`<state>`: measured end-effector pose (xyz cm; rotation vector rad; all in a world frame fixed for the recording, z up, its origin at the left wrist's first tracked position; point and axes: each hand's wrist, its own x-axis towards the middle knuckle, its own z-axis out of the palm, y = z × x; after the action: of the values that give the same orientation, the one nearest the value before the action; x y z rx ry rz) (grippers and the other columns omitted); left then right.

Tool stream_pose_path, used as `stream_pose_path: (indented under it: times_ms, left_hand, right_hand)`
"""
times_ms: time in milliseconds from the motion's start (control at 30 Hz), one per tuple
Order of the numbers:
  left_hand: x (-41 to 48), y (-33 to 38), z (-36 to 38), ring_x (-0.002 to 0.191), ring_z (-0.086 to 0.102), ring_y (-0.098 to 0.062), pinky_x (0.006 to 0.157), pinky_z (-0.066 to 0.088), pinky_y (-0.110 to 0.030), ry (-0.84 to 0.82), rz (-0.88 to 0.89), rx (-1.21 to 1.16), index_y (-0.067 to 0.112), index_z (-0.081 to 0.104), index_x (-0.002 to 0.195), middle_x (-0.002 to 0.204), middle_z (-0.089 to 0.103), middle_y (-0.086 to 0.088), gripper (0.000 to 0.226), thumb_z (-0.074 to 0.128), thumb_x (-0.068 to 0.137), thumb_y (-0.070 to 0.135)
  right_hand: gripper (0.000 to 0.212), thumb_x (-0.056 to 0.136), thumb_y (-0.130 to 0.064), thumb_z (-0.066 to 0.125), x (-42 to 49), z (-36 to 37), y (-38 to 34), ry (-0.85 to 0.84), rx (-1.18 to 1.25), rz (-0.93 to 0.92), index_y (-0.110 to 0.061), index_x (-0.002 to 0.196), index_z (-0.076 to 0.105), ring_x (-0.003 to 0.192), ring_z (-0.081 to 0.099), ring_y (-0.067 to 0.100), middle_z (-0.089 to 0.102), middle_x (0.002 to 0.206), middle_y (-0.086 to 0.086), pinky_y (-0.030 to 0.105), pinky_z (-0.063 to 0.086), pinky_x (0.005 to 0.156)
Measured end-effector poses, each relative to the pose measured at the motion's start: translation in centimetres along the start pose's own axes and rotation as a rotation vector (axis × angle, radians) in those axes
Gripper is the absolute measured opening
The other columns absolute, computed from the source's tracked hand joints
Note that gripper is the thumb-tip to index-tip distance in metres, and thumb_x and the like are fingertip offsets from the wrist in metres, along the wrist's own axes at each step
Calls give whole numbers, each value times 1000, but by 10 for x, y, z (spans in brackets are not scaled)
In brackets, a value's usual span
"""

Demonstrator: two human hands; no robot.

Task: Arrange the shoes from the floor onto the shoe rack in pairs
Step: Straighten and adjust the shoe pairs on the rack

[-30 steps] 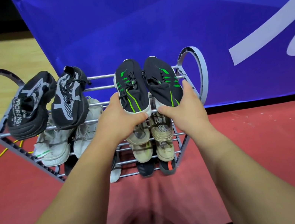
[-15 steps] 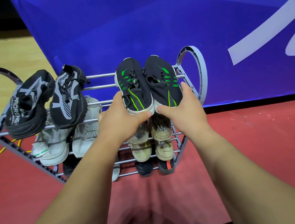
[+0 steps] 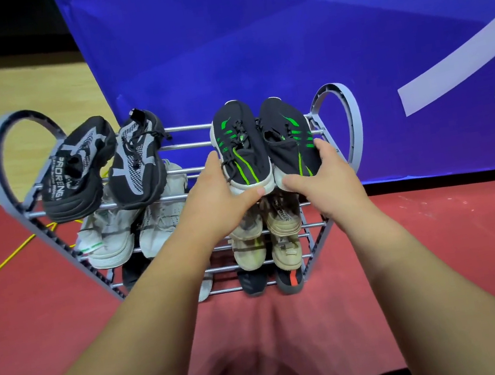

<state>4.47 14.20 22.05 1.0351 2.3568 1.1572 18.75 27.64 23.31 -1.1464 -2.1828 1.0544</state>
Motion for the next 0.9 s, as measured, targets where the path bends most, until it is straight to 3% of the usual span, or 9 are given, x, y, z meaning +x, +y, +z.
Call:
stream_pose_path:
  times_ms: [100, 167, 300, 367, 433, 533, 700, 800, 900]
  left_hand:
    - [-9, 3, -33, 125, 55, -13, 97, 42, -26, 108, 28, 76, 23, 49, 143, 142, 54, 3, 67, 71, 85, 50]
    - [-15, -4, -62, 109, 63, -8, 94, 48, -28, 239, 32, 56, 24, 60, 132, 126, 64, 4, 49, 68, 89, 45]
    - [-36, -39, -111, 88, 65, -7, 84, 53, -30, 444, -39, 37, 27, 67, 110, 98, 69, 8, 24, 66, 88, 36]
    - [-44, -54, -128, 85, 66, -11, 77, 52, -24, 526, -93, 18, 23, 67, 107, 94, 70, 6, 20, 66, 88, 30]
    - [-47, -71, -140, 86, 64, -14, 78, 52, -24, 601, -146, 0, 21, 65, 107, 96, 69, 1, 22, 64, 86, 27]
    - [-43, -92, -152, 100, 60, -22, 92, 51, -42, 638, -248, 17, 22, 61, 112, 111, 62, -3, 37, 62, 78, 36]
    - [-37, -109, -153, 127, 40, -36, 106, 36, -44, 556, -401, 141, 18, 46, 138, 137, 46, -14, 73, 73, 75, 43]
    - [-32, -123, -151, 122, 50, -34, 104, 43, -50, 514, -394, 54, 22, 48, 131, 131, 57, -5, 82, 74, 62, 58]
    - [-29, -130, -150, 116, 55, -29, 99, 45, -52, 509, -387, 42, 30, 51, 116, 113, 64, 9, 69, 71, 59, 64]
  right_hand:
    - [50, 82, -30, 61, -3, 1, -22, 144, -70, -112, -24, 132, 57, 128, 47, 21, 51, 129, -10, 41, 43, 106]
    - [44, 83, -21, 59, -10, 10, -46, 185, 3, -202, -22, 127, 62, 123, 52, 21, 51, 124, -12, 37, 43, 105]
    - [18, 84, -16, 58, -30, 51, -88, -16, 238, -145, -27, 92, 69, 82, 71, 14, 72, 89, -1, 42, 58, 82]
    - [11, 85, -16, 56, -35, 79, -96, -154, 313, -60, -15, 83, 68, 65, 72, 15, 70, 78, 11, 44, 59, 71]
    - [16, 90, -17, 57, -40, 104, -103, -299, 370, 57, -5, 83, 63, 57, 66, 18, 65, 74, 15, 37, 55, 59]
    - [19, 98, -25, 58, -50, 132, -111, -467, 480, 248, -10, 87, 59, 61, 55, 24, 57, 75, 13, 26, 48, 47]
    - [49, 97, -51, 60, -49, 161, -113, -496, 513, 425, -2, 101, 64, 65, 65, 26, 69, 87, 16, 38, 62, 58]
    - [60, 96, -58, 59, -47, 173, -115, -543, 574, 497, -2, 114, 64, 78, 74, 30, 75, 100, 19, 40, 64, 63]
    - [59, 95, -56, 63, -47, 186, -117, -582, 714, 536, -8, 129, 61, 84, 78, 31, 78, 100, 16, 39, 64, 68]
